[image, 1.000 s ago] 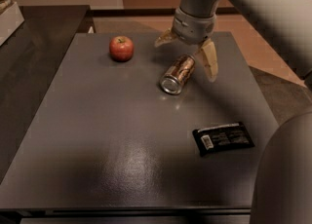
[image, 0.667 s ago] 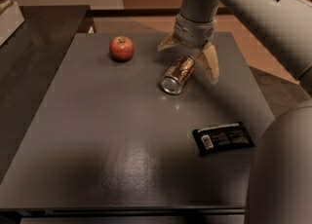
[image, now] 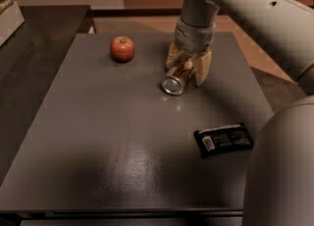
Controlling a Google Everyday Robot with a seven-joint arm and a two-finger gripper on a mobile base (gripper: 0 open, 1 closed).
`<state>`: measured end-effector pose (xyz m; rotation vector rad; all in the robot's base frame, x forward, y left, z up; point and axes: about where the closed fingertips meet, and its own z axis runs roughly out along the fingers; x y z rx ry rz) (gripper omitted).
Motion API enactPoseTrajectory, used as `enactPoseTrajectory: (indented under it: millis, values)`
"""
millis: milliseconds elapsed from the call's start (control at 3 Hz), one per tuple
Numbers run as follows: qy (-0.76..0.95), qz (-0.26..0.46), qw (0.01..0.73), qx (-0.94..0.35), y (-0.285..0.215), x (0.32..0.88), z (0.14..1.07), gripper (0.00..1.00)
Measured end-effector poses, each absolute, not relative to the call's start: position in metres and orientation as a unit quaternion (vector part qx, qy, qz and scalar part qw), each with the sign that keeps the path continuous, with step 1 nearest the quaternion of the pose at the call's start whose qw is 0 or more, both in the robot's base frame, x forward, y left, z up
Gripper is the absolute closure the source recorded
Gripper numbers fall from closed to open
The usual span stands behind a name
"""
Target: Place orange can upright
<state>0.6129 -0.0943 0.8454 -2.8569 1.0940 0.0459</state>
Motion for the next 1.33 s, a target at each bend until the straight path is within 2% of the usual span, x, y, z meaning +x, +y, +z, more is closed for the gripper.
enactPoseTrajectory:
  millis: [667, 1000, 1333]
  values:
    - [0.304, -0.010, 0.050, -0.951, -0.081, 0.604, 0.858, 0.83]
    - [0.250, -0.056, 0.055, -0.965, -0.070, 0.597, 0.877, 1.00]
    - [0.183, -0.119, 0.056, -0.974, -0.062, 0.590, 0.898, 1.00]
